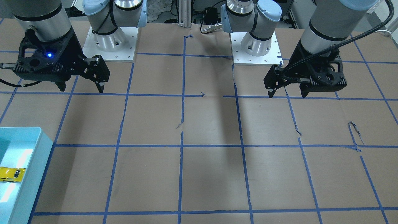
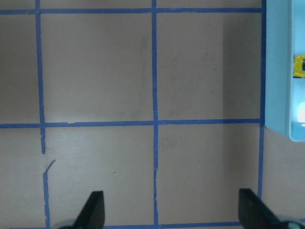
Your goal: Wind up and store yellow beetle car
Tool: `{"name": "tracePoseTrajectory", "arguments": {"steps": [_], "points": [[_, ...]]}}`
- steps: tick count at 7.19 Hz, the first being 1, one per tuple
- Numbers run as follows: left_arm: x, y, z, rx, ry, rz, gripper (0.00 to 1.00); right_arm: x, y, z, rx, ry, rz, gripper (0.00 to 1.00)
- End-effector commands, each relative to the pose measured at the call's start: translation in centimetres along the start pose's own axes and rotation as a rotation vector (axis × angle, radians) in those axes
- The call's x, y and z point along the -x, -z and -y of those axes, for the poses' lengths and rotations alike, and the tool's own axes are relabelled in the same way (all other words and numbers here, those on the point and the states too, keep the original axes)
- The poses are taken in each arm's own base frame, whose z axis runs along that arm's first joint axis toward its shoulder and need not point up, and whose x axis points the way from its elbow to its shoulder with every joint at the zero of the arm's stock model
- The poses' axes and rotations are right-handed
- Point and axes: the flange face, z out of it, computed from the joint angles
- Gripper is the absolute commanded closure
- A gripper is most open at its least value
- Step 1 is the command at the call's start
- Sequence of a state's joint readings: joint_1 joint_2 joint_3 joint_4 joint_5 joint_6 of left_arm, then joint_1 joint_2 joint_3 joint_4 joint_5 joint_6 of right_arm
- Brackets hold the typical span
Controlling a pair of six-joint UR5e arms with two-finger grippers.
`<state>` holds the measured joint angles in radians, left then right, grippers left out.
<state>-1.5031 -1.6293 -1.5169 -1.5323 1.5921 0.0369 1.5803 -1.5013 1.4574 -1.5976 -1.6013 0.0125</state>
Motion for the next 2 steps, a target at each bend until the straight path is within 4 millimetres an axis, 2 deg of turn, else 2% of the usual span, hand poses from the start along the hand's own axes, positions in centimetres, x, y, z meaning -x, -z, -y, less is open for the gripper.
{"name": "tracePoseTrajectory", "arguments": {"steps": [1, 2], "points": [[-0.01, 0.0, -0.01, 0.0, -0.002, 0.0, 0.0, 0.28, -0.3, -0.11, 0.009, 0.005, 0.005, 0.0], [0.09, 0.15, -0.03, -0.003, 0.0, 0.002, 0.0, 0.2, -0.51, -0.19, 0.012, 0.003, 0.004, 0.0]]}}
